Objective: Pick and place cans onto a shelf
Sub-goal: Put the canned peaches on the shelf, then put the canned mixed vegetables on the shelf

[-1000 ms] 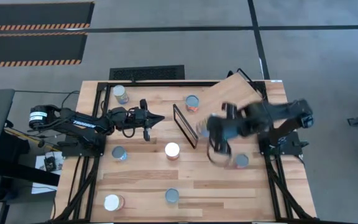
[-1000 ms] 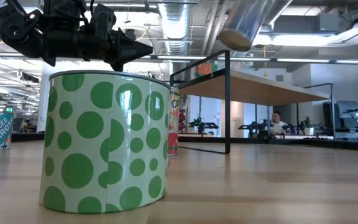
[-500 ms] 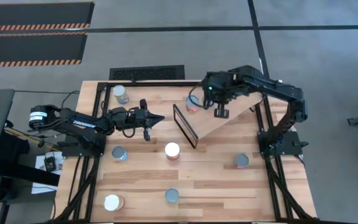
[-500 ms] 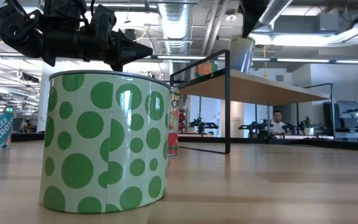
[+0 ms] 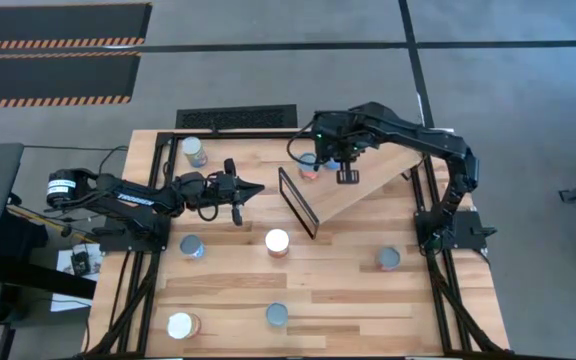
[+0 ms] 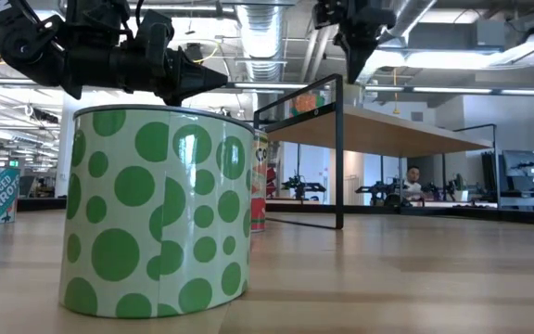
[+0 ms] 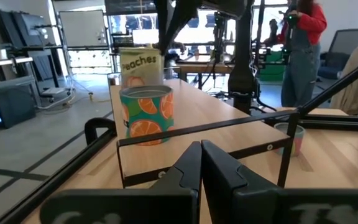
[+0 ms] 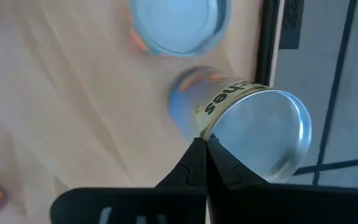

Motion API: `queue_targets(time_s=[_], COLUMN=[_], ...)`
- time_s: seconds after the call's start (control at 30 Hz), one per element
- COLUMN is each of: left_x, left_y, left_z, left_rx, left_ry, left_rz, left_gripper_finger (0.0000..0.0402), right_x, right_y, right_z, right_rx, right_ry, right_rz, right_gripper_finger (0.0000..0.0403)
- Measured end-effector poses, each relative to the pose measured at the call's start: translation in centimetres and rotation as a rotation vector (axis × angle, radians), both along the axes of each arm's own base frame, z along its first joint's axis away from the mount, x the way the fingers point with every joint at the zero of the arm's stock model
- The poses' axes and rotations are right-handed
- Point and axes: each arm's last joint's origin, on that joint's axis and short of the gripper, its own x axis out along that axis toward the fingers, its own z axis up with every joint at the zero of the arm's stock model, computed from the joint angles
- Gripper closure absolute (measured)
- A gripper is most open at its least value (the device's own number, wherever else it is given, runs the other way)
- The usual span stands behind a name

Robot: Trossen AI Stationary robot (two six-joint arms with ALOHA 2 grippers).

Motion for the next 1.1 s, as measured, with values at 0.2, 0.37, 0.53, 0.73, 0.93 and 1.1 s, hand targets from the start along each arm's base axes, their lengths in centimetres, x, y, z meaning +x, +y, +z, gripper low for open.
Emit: queue_targets(time_s=[0.2, 0.37, 0.53, 0.73, 0.93, 1.1], left_x=[0.0, 0.0, 0.0, 0.0, 0.0, 0.0], left_y=[0.0, 0.0, 0.0, 0.0, 0.0, 0.0], left_z=[0.0, -0.1, 0.0, 0.0, 0.0, 0.0], left_rx=[0.0, 0.0, 0.0, 0.0, 0.001, 0.0], left_ry=[0.001, 0.005, 0.005, 0.003, 0.0, 0.003], left_rz=[0.0, 0.0, 0.0, -0.001, -0.001, -0.001], left_gripper_finger=[0.0401, 0.0401, 0.0401, 0.0401, 0.0401, 0.0401], right_x=[0.4, 0.7, 0.7, 0.9, -0.1, -2.6], right_y=[-0.5, -0.5, -0.5, -0.2, 1.4, 4.2], right_z=[-0.2, -0.2, -0.2, 0.2, 3.1, 5.3], right_rx=[-0.008, -0.013, -0.012, -0.09, -0.129, -0.09], right_ry=[-0.007, -0.036, -0.045, -0.068, -0.169, -0.261], right_rz=[0.002, 0.005, -0.01, -0.033, -0.037, -0.1], right_gripper_finger=[0.0389, 0.0369, 0.0346, 0.0311, 0.0278, 0.0297])
